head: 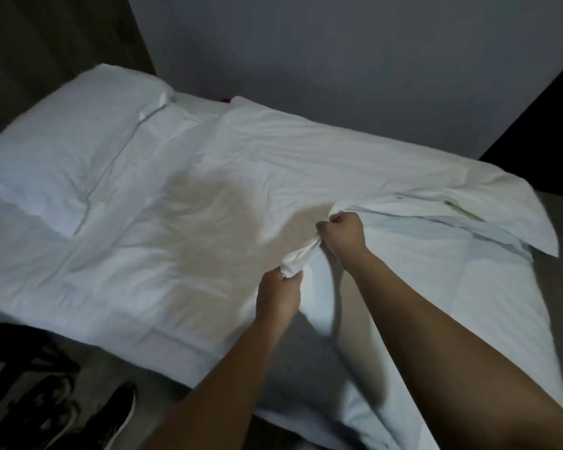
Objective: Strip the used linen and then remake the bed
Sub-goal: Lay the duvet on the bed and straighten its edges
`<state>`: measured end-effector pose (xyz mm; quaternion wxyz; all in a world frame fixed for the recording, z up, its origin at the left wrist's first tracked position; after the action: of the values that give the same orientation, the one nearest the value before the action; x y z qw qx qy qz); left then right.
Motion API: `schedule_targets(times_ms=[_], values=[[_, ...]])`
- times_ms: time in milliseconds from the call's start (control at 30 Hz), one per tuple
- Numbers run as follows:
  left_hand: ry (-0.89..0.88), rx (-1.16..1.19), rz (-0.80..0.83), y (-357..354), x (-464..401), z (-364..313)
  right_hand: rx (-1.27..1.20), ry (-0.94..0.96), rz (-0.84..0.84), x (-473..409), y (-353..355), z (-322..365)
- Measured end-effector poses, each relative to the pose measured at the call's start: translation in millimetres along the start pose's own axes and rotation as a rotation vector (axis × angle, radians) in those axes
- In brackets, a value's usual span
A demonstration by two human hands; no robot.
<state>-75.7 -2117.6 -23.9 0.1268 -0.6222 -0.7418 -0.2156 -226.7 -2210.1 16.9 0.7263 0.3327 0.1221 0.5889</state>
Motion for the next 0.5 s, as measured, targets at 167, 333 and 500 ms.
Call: schedule_targets(times_ms=[167,333,500], values=[[-0.028,0.071,-0.146,178.0,-81.2,-14.7,0.001,0.095,0.116,-14.3,-160.6,137.1],[0.150,0.129,-0.354,346.1,-150.8,51.4,-0.093,0.166,0.483,12.1,-344.2,207.7],[0.405,-0.292,-0.464,409.1,-186.0,129.7,0.157,0.114,0.741,36.9,-385.8,165.3]])
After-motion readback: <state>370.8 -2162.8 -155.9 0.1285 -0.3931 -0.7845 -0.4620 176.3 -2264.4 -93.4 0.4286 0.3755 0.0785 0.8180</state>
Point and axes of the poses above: each hand's wrist, its own x-axis away from the middle knuckle, its own y-axis out of the back of the hand, z = x × y, the point moved 5 cm from there along -x, towards the middle knuckle, and after that the axes turned 9 degrees about x, right-handed, at the moved point
